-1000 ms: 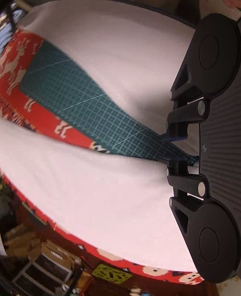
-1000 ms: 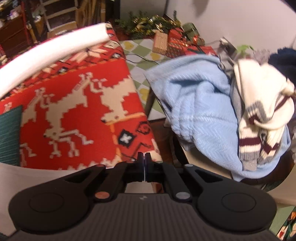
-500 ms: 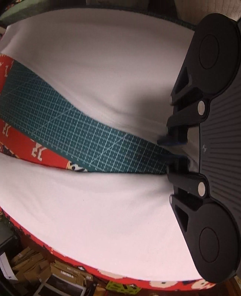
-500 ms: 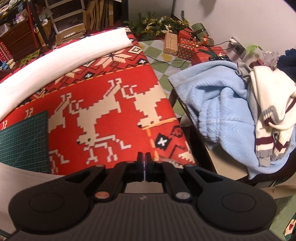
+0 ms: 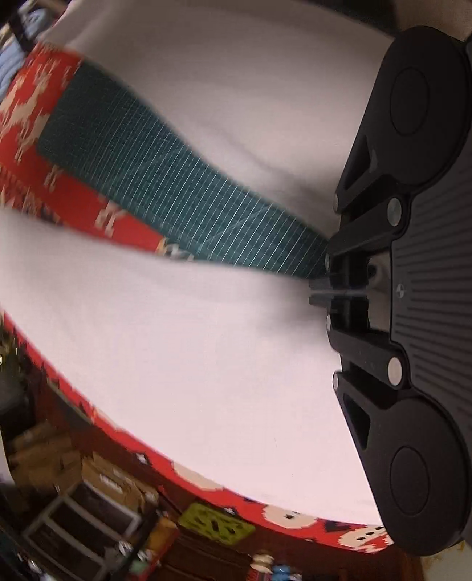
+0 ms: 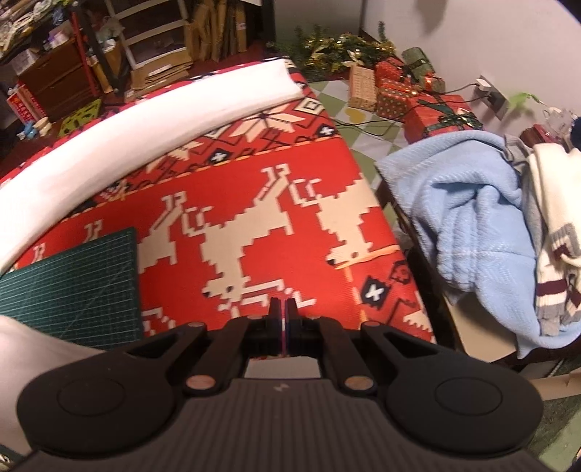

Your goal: Fold clothes

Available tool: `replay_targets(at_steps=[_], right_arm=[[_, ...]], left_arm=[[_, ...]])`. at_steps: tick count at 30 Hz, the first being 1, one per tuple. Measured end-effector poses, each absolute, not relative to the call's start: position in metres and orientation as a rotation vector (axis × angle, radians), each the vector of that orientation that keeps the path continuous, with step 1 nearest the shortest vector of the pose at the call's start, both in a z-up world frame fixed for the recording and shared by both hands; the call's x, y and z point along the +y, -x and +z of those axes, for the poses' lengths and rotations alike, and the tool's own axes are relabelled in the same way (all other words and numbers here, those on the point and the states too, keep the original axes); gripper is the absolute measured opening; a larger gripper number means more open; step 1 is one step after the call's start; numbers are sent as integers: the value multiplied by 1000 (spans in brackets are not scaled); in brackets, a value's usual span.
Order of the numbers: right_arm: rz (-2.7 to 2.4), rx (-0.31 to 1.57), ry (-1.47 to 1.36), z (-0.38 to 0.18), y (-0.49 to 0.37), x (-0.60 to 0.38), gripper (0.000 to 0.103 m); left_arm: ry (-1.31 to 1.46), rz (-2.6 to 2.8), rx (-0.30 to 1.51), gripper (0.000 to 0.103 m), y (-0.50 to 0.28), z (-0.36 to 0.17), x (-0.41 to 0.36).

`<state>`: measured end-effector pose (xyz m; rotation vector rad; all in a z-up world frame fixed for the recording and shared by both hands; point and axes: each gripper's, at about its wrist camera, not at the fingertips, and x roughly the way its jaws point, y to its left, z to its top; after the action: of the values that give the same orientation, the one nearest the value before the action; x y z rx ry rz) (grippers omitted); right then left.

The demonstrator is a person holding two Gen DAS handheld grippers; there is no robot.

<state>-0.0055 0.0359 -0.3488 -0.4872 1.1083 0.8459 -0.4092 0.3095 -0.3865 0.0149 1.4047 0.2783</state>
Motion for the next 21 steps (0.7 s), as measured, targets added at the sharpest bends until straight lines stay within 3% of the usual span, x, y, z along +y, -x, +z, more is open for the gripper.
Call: replay_targets(at_steps=[2,11,14,21], right_arm=[[867,1115,488,-348,10,36,2],[873,1162,465,-355,18,28,2],[874,1165,470,-356,19,27,3],[879,1172,449,-355,23,32,3]], left_arm=[[-52,206,1439,15,408,-397,301],[-148,65,1499,15,413,-417,290],[-101,23,1510,1,411,-419,295],[-1,136,1480,1,407,-413,319]])
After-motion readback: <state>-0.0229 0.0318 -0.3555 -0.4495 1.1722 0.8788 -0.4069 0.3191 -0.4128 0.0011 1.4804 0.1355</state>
